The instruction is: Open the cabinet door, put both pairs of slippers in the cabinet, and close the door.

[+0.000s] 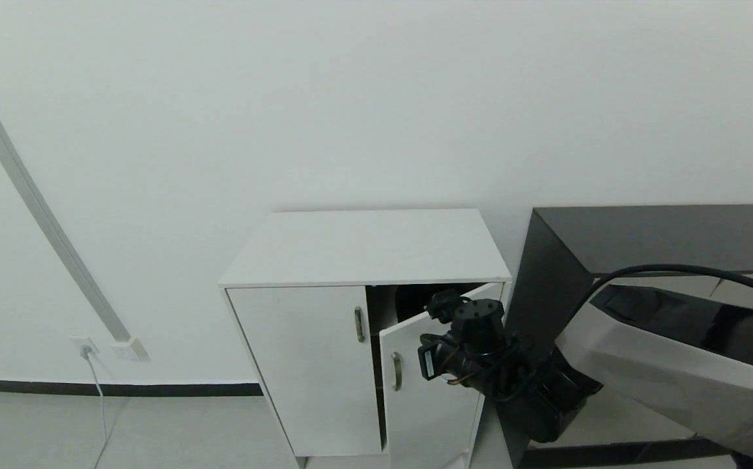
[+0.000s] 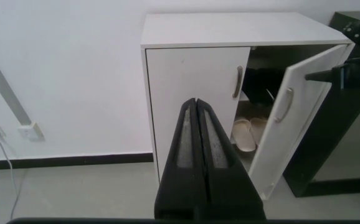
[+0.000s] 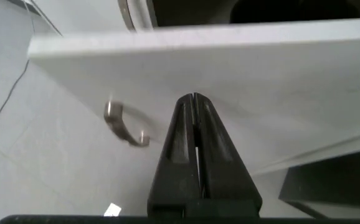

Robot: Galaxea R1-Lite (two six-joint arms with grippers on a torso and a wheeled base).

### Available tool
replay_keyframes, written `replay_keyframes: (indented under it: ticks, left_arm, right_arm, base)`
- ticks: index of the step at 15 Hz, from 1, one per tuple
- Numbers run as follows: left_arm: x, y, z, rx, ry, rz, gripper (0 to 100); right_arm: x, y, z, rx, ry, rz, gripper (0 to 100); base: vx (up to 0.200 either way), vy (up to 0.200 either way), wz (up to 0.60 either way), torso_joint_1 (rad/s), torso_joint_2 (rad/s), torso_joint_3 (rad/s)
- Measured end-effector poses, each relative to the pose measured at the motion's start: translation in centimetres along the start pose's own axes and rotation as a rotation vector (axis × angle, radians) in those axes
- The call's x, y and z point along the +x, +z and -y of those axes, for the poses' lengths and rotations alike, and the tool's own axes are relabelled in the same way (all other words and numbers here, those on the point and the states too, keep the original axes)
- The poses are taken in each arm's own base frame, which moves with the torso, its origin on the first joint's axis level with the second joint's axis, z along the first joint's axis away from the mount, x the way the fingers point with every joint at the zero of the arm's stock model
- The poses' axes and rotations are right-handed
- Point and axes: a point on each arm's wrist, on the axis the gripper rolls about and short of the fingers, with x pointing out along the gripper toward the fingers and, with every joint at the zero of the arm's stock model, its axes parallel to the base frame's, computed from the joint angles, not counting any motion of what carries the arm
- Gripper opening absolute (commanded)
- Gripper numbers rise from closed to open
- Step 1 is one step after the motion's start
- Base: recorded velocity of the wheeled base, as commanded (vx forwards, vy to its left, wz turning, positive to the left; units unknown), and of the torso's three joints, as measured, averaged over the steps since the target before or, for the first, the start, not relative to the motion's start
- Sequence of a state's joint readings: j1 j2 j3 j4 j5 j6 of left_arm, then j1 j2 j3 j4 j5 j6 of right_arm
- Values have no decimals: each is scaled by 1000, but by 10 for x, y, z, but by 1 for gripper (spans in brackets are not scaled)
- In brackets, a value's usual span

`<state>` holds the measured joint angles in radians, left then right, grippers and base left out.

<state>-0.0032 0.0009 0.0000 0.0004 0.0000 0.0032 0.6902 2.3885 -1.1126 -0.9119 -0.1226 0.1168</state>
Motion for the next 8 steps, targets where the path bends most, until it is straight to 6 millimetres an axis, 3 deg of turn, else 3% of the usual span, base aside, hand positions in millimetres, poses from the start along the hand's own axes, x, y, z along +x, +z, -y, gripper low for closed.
replay_keyframes:
  ticks: [8]
  left_arm:
    - [0, 0, 0, 0, 0, 0, 0]
  right_arm:
    - [37, 2, 10, 17, -23, 65, 0]
  base:
    - [0, 0, 0, 0, 0, 0]
